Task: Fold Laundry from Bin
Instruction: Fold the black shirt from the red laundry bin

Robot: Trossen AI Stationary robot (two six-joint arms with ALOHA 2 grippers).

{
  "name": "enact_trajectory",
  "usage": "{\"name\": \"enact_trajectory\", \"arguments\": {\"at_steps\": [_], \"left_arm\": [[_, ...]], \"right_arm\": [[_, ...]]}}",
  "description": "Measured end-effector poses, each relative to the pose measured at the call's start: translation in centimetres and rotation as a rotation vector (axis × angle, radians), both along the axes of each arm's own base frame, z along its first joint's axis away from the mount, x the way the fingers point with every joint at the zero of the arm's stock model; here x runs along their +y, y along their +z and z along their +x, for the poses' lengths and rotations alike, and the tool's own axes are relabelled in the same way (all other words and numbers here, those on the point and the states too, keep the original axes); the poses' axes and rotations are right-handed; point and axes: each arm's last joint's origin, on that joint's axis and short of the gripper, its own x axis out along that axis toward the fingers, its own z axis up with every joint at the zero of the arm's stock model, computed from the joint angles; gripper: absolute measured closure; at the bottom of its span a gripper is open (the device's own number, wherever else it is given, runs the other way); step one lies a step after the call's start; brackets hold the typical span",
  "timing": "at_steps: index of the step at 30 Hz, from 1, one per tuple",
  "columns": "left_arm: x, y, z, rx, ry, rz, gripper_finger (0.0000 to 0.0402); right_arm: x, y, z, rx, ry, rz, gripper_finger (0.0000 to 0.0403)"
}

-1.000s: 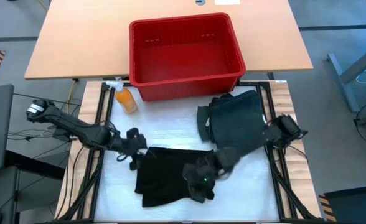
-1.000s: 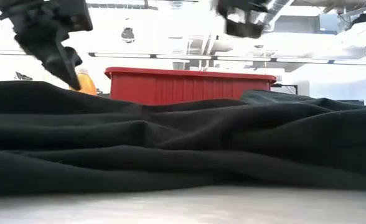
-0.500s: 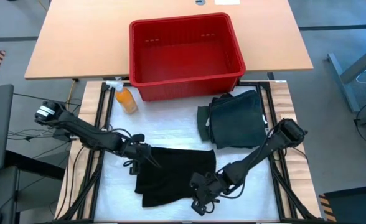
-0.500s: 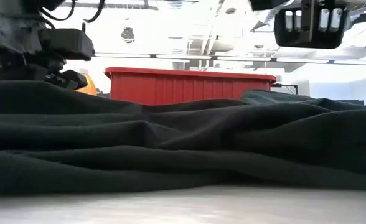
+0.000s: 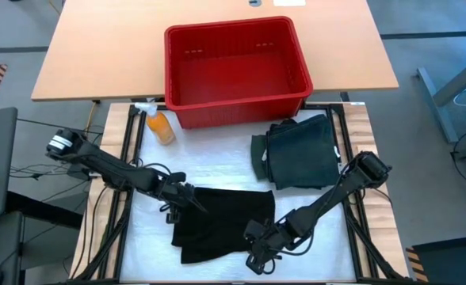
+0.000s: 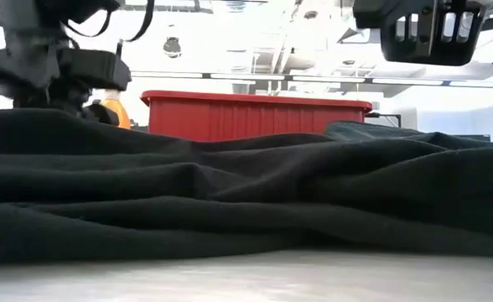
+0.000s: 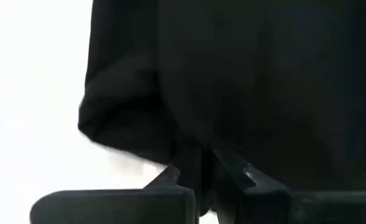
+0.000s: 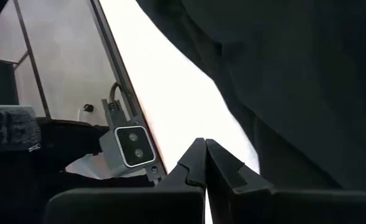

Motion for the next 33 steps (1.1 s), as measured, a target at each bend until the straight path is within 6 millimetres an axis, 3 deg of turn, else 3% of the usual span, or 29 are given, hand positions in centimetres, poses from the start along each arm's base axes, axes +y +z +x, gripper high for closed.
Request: {"name": "enact_trajectory", "arguments": {"at_steps": [5, 9, 15, 22, 29, 33], "left_arm": [[0.2, 2.7, -0.3, -0.113, -0.010, -0.051, 0.0400], [1.6, 4.4, -1.4, -0.150, 0.031, -0.044, 0.0401], [4.3, 4.2, -3.0, -0.042, 0.143, 0.018, 0.0401], [5.7, 3.2, -3.2, -0.008, 0.276, 0.075, 0.0395], [6.3, 3.9, -3.8, 0.053, 0.292, 0.080, 0.0322], [6.0, 4.3, -3.7, 0.042, 0.280, 0.020, 0.0266]], "right_arm": [[-0.1, -0.1, -0.1, 0.012, 0.011, -0.018, 0.0382], [-0.3, 0.0, -0.3, 0.023, 0.021, -0.035, 0.0382], [-0.9, 0.3, -0.1, 0.021, 0.042, -0.059, 0.0382], [-1.5, 0.4, 0.1, 0.020, 0.058, -0.074, 0.0382], [-2.1, 0.3, 0.3, 0.050, -0.015, -0.044, 0.0380], [-2.6, 0.2, 0.5, 0.048, -0.024, -0.080, 0.0356]]}}
